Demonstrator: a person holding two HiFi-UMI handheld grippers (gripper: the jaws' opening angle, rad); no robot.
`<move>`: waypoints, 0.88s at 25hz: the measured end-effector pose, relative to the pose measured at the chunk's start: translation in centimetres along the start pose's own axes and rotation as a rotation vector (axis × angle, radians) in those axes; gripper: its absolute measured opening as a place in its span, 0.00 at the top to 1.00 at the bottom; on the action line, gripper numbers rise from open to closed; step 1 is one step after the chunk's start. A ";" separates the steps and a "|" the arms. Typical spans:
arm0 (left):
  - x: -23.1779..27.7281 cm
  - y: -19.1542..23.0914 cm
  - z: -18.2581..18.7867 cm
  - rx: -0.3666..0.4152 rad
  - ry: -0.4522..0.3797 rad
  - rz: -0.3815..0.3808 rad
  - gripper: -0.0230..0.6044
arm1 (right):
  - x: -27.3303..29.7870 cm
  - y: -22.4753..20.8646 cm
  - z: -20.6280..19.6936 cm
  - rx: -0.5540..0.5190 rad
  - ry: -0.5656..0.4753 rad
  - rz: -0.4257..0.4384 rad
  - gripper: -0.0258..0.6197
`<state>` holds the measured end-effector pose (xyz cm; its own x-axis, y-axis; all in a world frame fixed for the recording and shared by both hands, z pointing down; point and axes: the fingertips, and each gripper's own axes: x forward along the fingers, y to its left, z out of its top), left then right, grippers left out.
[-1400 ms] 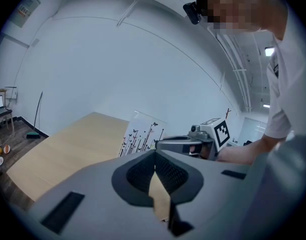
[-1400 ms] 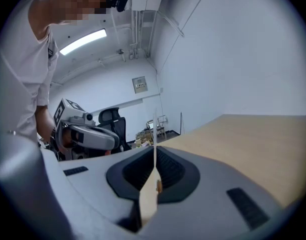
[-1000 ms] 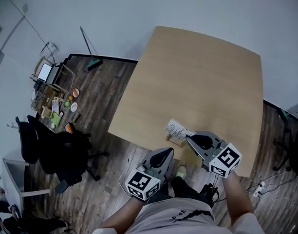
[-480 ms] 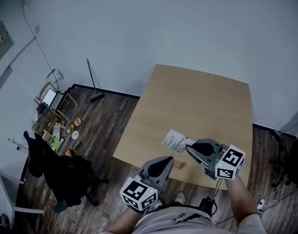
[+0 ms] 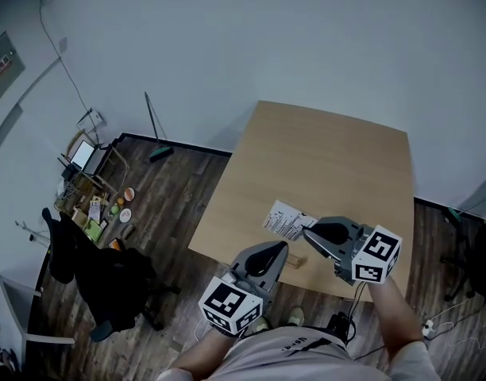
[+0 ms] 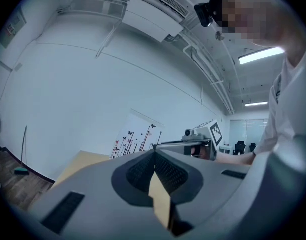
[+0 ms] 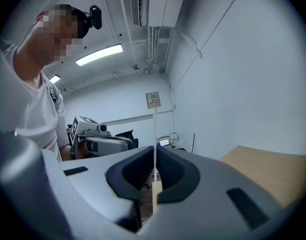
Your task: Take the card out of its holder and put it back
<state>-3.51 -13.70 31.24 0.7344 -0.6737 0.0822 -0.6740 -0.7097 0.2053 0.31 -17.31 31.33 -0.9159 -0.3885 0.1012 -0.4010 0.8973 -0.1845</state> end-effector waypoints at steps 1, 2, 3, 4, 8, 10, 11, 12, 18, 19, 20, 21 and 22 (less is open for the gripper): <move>0.0 -0.2 0.0 0.016 0.005 -0.004 0.94 | 0.0 0.0 0.0 0.001 0.000 -0.001 0.92; 0.1 -0.4 0.0 0.025 0.010 -0.010 0.94 | 0.0 0.0 0.1 0.001 0.000 -0.001 0.92; 0.2 -0.7 -0.1 0.023 0.010 -0.016 0.94 | -0.2 0.0 0.1 0.001 -0.002 -0.001 0.92; 0.2 -0.8 0.0 0.009 0.004 -0.022 0.94 | -0.3 0.1 0.1 0.000 -0.003 -0.002 0.92; 0.1 -0.7 0.0 -0.028 -0.017 -0.001 0.94 | -0.8 0.2 -0.1 -0.001 -0.004 0.000 0.92; 0.1 -0.4 -0.1 -0.030 -0.014 0.015 0.94 | -0.9 0.2 -0.1 0.000 -0.001 0.000 0.92; 0.0 -0.3 -0.1 -0.033 -0.014 0.019 0.94 | -0.9 0.2 -0.1 0.001 0.000 0.001 0.92; 0.0 -0.2 -0.1 -0.036 -0.014 0.023 0.94 | -0.8 0.2 -0.2 0.002 0.003 0.001 0.92; -0.4 -0.2 -0.4 -0.043 -0.018 0.040 0.94 | -1.1 0.5 -0.5 0.007 0.011 0.003 0.92; -0.5 -0.2 -0.4 -0.043 -0.022 0.045 0.94 | -1.2 0.5 -0.4 0.006 0.012 0.003 0.92; -0.6 -0.1 -0.3 -0.043 -0.027 0.051 0.94 | -1.3 0.5 -0.5 0.006 0.014 0.001 0.92; -0.8 0.1 -0.4 -0.043 -0.032 0.060 0.94 | -1.4 0.5 -0.6 0.006 0.016 0.000 0.92; -0.9 0.2 -0.4 -0.041 -0.037 0.070 0.94 | -1.5 0.5 -0.7 0.005 0.018 -0.002 0.92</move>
<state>-4.31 -13.12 31.58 0.6819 -0.7288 0.0621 -0.7189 -0.6522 0.2405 1.52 -16.11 31.81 -0.9146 -0.3865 0.1187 -0.4029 0.8956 -0.1887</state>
